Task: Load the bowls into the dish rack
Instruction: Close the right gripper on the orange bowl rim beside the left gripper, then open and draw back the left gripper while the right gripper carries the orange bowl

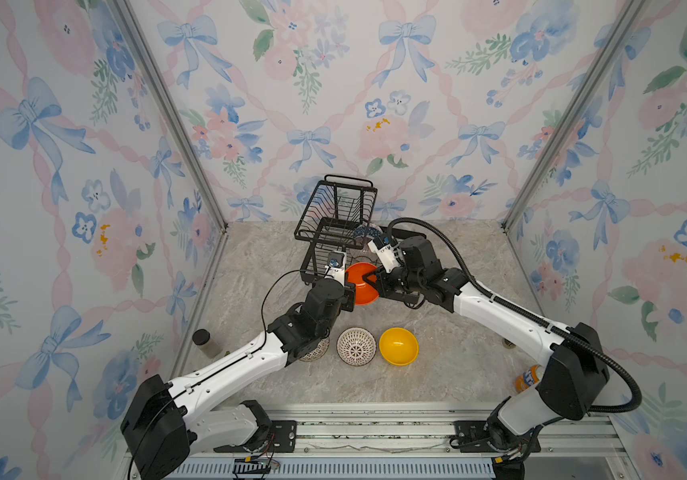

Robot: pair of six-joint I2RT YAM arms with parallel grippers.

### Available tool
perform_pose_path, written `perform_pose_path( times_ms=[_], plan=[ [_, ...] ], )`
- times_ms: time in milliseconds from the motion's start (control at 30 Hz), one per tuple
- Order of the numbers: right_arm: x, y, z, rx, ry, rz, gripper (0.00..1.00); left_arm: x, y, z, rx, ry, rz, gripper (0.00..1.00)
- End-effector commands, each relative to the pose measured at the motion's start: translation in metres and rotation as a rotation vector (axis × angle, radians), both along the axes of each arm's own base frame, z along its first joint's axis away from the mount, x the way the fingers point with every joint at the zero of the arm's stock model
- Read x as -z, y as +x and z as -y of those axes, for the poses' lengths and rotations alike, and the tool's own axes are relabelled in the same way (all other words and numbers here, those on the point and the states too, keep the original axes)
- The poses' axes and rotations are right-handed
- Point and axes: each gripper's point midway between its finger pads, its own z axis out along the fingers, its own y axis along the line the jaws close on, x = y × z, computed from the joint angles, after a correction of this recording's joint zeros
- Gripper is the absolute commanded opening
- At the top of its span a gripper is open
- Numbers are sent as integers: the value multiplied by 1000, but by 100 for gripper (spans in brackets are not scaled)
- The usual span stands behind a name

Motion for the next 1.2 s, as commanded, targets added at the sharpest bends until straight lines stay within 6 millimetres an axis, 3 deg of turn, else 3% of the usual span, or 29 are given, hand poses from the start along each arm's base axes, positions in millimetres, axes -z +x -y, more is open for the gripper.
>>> perform_pose_path(
  times_ms=[0, 333, 467, 633, 900, 1167],
  plan=[
    [-18, 2, -4, -20, 32, 22, 0, -1, -5, 5, 45, -31, 1, 0],
    [-12, 5, 8, -13, -58, 84, 0, 10, -8, 13, 95, -1, -53, 1],
    [-11, 8, 17, -9, -111, 135, 0, 12, -9, 14, 104, 5, -66, 19],
    [-6, 20, 37, 36, -238, 212, 0, 13, -10, 8, 97, 18, -85, 53],
    [1, 49, 67, 137, -458, 366, 0, 14, -14, -12, 71, 4, -100, 97],
    [0, 74, 76, 183, -600, 536, 0, 22, -17, -27, 68, 5, -152, 98]
  ],
)
